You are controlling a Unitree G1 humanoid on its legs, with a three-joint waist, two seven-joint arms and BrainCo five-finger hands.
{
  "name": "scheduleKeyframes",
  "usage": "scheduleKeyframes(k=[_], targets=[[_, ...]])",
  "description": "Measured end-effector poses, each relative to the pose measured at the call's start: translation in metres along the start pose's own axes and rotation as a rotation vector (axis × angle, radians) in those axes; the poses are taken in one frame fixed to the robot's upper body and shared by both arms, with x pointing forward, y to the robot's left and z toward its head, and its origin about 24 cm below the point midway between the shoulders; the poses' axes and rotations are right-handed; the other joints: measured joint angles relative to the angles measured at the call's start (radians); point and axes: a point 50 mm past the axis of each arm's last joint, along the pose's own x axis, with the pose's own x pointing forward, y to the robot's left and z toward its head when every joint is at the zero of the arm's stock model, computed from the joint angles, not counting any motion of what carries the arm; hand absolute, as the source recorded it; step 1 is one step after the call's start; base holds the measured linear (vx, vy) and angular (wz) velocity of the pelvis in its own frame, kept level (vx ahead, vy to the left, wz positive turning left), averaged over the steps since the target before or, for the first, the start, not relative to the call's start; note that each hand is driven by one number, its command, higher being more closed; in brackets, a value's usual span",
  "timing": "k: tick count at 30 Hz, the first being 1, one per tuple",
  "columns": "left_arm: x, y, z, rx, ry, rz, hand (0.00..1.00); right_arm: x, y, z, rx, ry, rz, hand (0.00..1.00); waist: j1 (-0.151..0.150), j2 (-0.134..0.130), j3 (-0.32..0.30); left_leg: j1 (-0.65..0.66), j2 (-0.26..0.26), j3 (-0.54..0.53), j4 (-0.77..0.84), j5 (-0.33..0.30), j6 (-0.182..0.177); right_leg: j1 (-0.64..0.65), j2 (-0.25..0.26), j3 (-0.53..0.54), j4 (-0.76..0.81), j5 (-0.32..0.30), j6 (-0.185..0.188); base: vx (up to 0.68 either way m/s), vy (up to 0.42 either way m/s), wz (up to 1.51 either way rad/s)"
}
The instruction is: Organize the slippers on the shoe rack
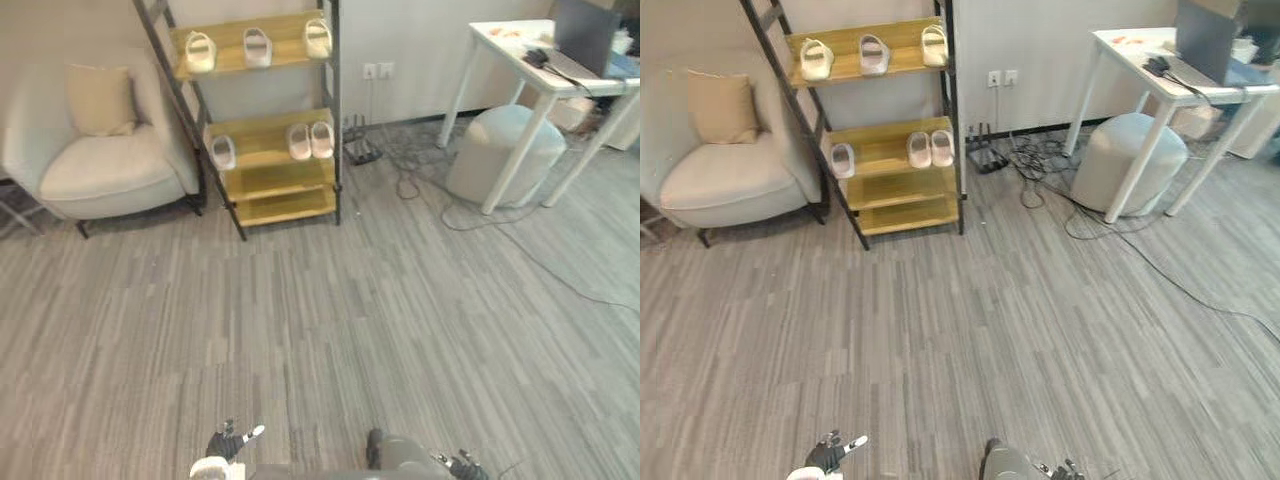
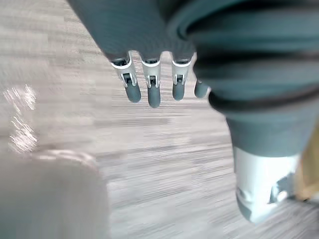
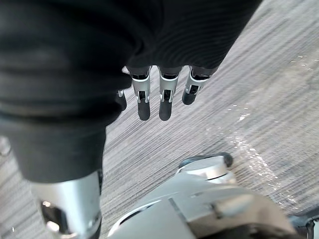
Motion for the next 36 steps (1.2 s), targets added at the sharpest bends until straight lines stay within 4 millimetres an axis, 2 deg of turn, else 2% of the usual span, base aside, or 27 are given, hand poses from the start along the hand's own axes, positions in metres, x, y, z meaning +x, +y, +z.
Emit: scheduleKeyframes(k=[2,4,5,6,7,8,9,10,11,12,13,14,15,17,18,19,21,23,25,27,28,29,30,32,33,35,36], targets=[[-0.001,-0.008,0.002,-0.033,-0.017,-0.016,0.00,0.000,0.002,-0.001,0.008,0.001,-0.003,0.00,0.008,-0.010,0.003,-0.050,0.060,0.073,0.099,-0.002,0.011,0.086,0.007,-0.009,-0.037,-0.023,-0.001,0.21,-0.101,0.05],[0.000,-0.014,0.006,-0.031,-0.037,-0.035,0.00,0.000,0.003,0.001,0.011,-0.006,-0.004,0.00,0.011,-0.011,0.003,-0.089,0.063,0.138,0.024,-0.015,0.019,0.136,-0.004,-0.009,-0.088,-0.023,0.007,0.23,-0.004,-0.05],[0.000,-0.015,0.007,-0.019,-0.038,-0.040,0.00,0.001,0.005,0.002,0.016,-0.008,-0.002,0.00,0.013,-0.015,0.005,-0.098,0.040,0.162,-0.077,-0.017,0.016,0.149,-0.018,-0.004,-0.104,-0.023,0.016,0.31,0.095,-0.14],[0.001,-0.015,0.009,-0.008,-0.041,-0.045,0.00,0.001,0.006,0.004,0.021,-0.011,-0.001,0.00,0.013,-0.017,0.008,-0.110,-0.014,0.161,-0.266,-0.010,0.020,0.168,-0.042,0.005,-0.121,-0.024,0.024,0.29,0.126,-0.10],[0.001,-0.016,0.010,-0.002,-0.043,-0.048,0.00,0.002,0.007,0.004,0.022,-0.011,0.000,0.00,0.013,-0.020,0.010,-0.111,-0.037,0.158,-0.338,0.002,0.025,0.171,-0.054,0.008,-0.121,-0.029,0.030,0.33,0.179,-0.04],[0.002,-0.016,0.009,0.009,-0.039,-0.051,0.00,0.002,0.007,0.004,0.023,-0.003,0.000,0.00,0.014,-0.025,0.013,-0.106,-0.090,0.134,-0.528,0.065,0.019,0.184,-0.074,0.012,-0.128,-0.040,0.051,0.26,0.172,-0.03],[0.002,-0.018,0.008,0.020,-0.035,-0.059,0.00,0.003,0.005,0.005,0.019,-0.001,-0.006,0.00,0.015,-0.018,0.009,-0.095,-0.113,0.111,-0.651,0.130,0.005,0.187,-0.076,0.017,-0.137,-0.046,0.071,0.32,0.228,-0.21],[0.001,-0.020,0.007,0.016,-0.031,-0.065,0.00,0.004,0.005,0.007,0.013,0.001,-0.008,0.00,0.023,-0.011,0.011,-0.085,-0.119,0.097,-0.685,0.238,0.027,0.202,-0.075,0.038,-0.141,-0.061,0.096,0.28,0.187,-0.31],[0.002,-0.018,0.009,0.025,-0.032,-0.061,0.00,0.004,0.008,0.005,0.014,0.011,-0.003,0.00,0.025,-0.031,0.007,-0.080,-0.142,0.102,-0.680,0.241,0.079,0.217,-0.094,0.047,-0.148,-0.069,0.108,0.41,0.218,-0.24],[0.005,-0.011,0.013,0.055,-0.036,-0.053,0.00,0.005,0.019,0.006,0.024,0.009,0.022,0.00,0.017,-0.068,-0.005,-0.086,-0.177,0.107,-0.651,0.193,0.097,0.234,-0.131,0.048,-0.155,-0.075,0.118,0.44,0.193,-0.02],[0.006,-0.009,0.016,0.071,-0.039,-0.053,0.00,0.005,0.024,0.005,0.028,0.009,0.034,0.00,0.014,-0.088,-0.004,-0.099,-0.189,0.109,-0.612,0.154,0.104,0.234,-0.149,0.055,-0.143,-0.077,0.122,0.57,0.278,0.12],[0.008,-0.008,0.016,0.089,-0.027,-0.054,0.00,0.004,0.025,0.004,0.029,0.014,0.035,0.00,0.019,-0.092,-0.002,-0.086,-0.199,0.110,-0.566,0.088,0.113,0.192,-0.166,0.096,0.002,-0.077,0.124,0.39,0.203,0.07],[0.008,-0.009,0.016,0.094,-0.024,-0.055,0.00,0.004,0.025,0.004,0.028,0.015,0.035,0.00,0.019,-0.091,-0.002,-0.080,-0.200,0.110,-0.566,0.083,0.112,0.177,-0.168,0.104,0.037,-0.077,0.124,0.38,0.234,0.03],[0.008,-0.009,0.015,0.130,-0.019,-0.066,0.00,0.004,0.022,0.003,0.034,0.017,0.026,0.00,0.019,-0.088,-0.002,-0.015,-0.215,0.108,-0.581,0.056,0.126,0.049,-0.175,0.178,0.382,-0.051,0.160,0.42,0.228,0.12],[0.008,-0.009,0.015,0.164,-0.012,-0.075,0.00,0.003,0.021,-0.001,0.044,0.027,0.022,0.00,0.018,-0.093,0.000,0.036,-0.229,0.104,-0.593,0.042,0.135,-0.004,-0.173,0.204,0.551,-0.064,0.176,0.55,0.194,0.23],[0.008,-0.010,0.014,0.194,-0.001,-0.084,0.00,0.002,0.020,-0.003,0.043,0.032,0.023,0.00,0.019,-0.096,0.000,0.095,-0.241,0.094,-0.615,0.031,0.136,-0.040,-0.175,0.192,0.662,-0.086,0.173,0.47,0.108,0.22],[0.008,-0.013,0.010,0.223,0.015,-0.098,0.00,0.003,0.019,-0.001,0.032,0.025,0.027,0.00,0.011,-0.086,0.002,0.176,-0.236,0.087,-0.646,0.032,0.136,-0.085,-0.166,0.118,0.695,-0.138,0.123,0.43,0.043,0.13],[0.008,-0.018,0.010,0.226,0.015,-0.111,0.00,0.004,0.017,0.004,0.020,0.006,0.034,0.00,0.003,-0.065,0.006,0.230,-0.207,0.083,-0.660,0.034,0.133,-0.142,-0.131,0.043,0.565,-0.174,0.079,0.38,-0.038,0.10],[0.007,-0.024,0.008,0.217,0.018,-0.124,0.00,0.005,0.013,0.007,0.014,-0.003,0.031,0.00,-0.007,-0.036,0.008,0.262,-0.165,0.071,-0.667,0.036,0.128,-0.200,-0.073,0.029,0.362,-0.156,0.061,0.47,-0.157,0.21],[0.006,-0.030,0.007,0.208,0.018,-0.136,0.00,0.006,0.011,0.012,0.002,-0.015,0.028,0.00,-0.025,-0.013,0.021,0.295,-0.130,0.042,-0.704,0.042,0.113,-0.238,-0.023,0.055,0.149,-0.046,0.054,0.49,-0.201,0.42],[0.005,-0.025,0.005,0.211,0.025,-0.128,0.00,0.005,0.013,0.008,0.004,-0.003,0.031,0.00,-0.029,-0.030,0.016,0.307,-0.142,0.030,-0.719,0.045,0.088,-0.238,-0.020,0.081,0.015,0.080,0.054,0.40,-0.199,0.50],[0.006,-0.019,0.006,0.212,0.022,-0.111,0.00,0.002,0.015,-0.001,0.009,0.023,0.037,0.00,-0.029,-0.062,0.019,0.341,-0.153,0.015,-0.721,0.023,0.051,-0.239,-0.031,0.112,-0.009,0.211,0.030,0.51,-0.293,0.35],[0.006,-0.024,0.005,0.178,0.032,-0.109,0.00,0.004,0.010,0.004,0.004,0.016,0.028,0.00,-0.032,-0.027,0.035,0.380,-0.119,0.002,-0.717,-0.001,0.017,-0.241,-0.007,0.089,0.073,0.191,0.009,0.50,-0.287,0.24],[0.004,-0.034,0.000,0.119,0.041,-0.119,0.00,0.005,0.006,0.010,0.002,-0.011,0.017,0.00,-0.037,0.003,0.025,0.344,-0.078,-0.019,-0.611,0.011,-0.001,-0.232,0.012,0.061,0.106,0.092,-0.009,0.51,-0.296,0.20],[0.004,-0.034,0.002,0.101,0.038,-0.113,0.00,0.005,0.005,0.012,0.001,-0.020,0.017,0.00,-0.037,0.021,0.023,0.309,-0.058,-0.031,-0.520,0.017,-0.014,-0.210,0.024,0.057,0.108,0.075,-0.023,0.43,-0.267,0.27],[0.004,-0.036,0.006,0.058,0.020,-0.114,0.00,0.005,0.005,0.013,0.001,-0.025,0.014,0.00,-0.034,0.012,0.032,0.212,-0.009,-0.042,-0.234,0.055,-0.087,-0.125,0.045,0.047,0.083,0.033,-0.039,0.43,-0.243,0.20],[0.004,-0.037,0.008,0.032,0.001,-0.113,0.00,0.004,0.005,0.013,0.000,-0.033,0.017,0.00,-0.033,0.009,0.034,0.138,0.034,-0.013,-0.033,0.036,-0.092,-0.039,0.062,0.038,0.043,0.010,-0.049,0.37,-0.174,0.06]])
